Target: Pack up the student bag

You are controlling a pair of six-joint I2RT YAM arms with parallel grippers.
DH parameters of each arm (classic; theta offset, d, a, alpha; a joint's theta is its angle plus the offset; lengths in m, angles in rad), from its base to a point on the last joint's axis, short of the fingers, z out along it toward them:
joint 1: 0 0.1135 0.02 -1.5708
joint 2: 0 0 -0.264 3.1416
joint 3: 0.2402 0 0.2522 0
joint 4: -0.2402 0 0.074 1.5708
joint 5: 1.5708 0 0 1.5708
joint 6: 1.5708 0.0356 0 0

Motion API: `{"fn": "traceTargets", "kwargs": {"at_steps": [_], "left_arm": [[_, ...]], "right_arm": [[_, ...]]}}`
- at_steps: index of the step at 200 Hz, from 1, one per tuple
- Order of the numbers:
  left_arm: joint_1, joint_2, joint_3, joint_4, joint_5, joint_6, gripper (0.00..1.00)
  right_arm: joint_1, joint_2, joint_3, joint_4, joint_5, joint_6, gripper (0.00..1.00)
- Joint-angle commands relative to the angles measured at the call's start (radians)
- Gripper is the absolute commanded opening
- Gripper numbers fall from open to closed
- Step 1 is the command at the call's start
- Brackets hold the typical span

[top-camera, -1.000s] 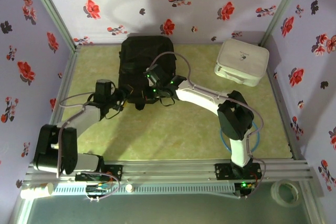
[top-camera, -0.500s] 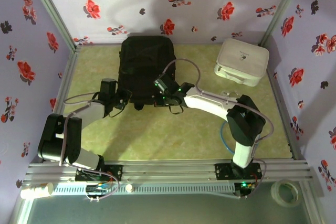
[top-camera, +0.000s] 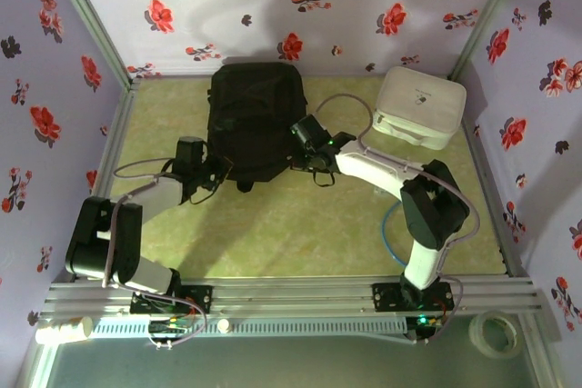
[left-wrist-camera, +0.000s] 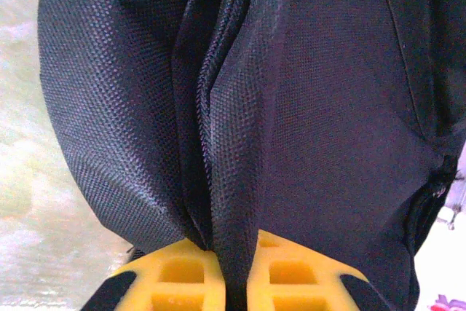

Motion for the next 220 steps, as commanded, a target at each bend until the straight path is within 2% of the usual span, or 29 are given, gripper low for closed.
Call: {"fn": "traceTargets", "kwargs": {"at_steps": [1, 115, 153, 184, 220], "left_arm": [[0.017, -0.036, 0.0, -0.122, -0.03, 0.106, 0.0], [0.016, -0.09, -0.019, -0.355, 0.06, 0.287, 0.0], [0.014, -0.113, -0.024, -0.421, 0.089, 0.331, 0.0], [0.003, -0.138, -0.032, -0.466, 0.09, 0.351, 0.0], [-0.048, -0.188, -0.044, -0.555, 0.069, 0.357, 0.0]], "right_arm": [[-0.078, 0.013, 0.054, -0.115, 0.198, -0.021, 0.0], [-0.156, 0.143, 0.159, -0.128, 0.233, -0.074, 0.0], [-0.156, 0.183, 0.236, -0.183, 0.346, -0.098, 0.0], [-0.15, 0.141, 0.19, -0.173, 0.268, -0.087, 0.0], [-0.13, 0.002, -0.011, -0.147, 0.112, -0.032, 0.0]]}}
